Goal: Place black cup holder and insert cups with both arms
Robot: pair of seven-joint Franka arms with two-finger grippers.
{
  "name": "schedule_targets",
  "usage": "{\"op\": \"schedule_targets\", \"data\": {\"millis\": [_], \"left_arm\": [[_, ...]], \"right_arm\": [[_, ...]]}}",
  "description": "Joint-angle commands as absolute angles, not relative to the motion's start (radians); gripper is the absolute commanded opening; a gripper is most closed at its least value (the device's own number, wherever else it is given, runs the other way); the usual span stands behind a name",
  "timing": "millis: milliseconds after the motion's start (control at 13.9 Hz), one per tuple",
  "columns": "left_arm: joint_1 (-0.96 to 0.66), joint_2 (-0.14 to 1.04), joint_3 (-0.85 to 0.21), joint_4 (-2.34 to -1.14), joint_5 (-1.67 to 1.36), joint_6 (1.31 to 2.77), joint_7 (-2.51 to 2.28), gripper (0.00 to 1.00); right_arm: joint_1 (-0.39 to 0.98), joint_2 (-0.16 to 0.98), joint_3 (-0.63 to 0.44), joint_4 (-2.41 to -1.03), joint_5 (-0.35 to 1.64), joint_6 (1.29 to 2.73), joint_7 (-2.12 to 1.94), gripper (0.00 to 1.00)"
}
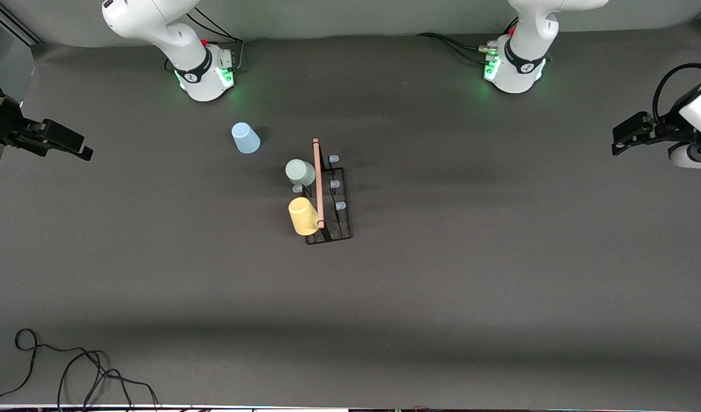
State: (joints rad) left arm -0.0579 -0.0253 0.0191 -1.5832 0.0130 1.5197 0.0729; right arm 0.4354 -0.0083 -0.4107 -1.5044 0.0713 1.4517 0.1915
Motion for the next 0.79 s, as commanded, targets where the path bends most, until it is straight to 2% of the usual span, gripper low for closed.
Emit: {"op": "schedule_targets", "data": {"millis": [0,287,502,717], "left_arm": [[-0.058,-0.023,0.021,-1.560,0.011,1.491,0.068,1.00],[-0.064,-0.026,0.021,-1.559,0.009,1.493,0.063,1.00],[-0.064,-0.026,0.021,-1.560,0.011,1.493,0.061,1.00],[-0.064,-0.028,0.021,-1.559,0.014,1.493,0.061,1.00]], "right_arm": [[0.191,0.008,-0.148,-1.479,0.072,1.451,0.180,1.00],[0.111,0.002,-0.077,-1.482,0.067,1.451,0.172,1.00],[-0.113,-0.009,0.157,-1.482,0.064,1.442,0.160,1.00],[-0.143,-0.006,0.189,-1.485,0.051,1.440,0.160,1.00]]}}
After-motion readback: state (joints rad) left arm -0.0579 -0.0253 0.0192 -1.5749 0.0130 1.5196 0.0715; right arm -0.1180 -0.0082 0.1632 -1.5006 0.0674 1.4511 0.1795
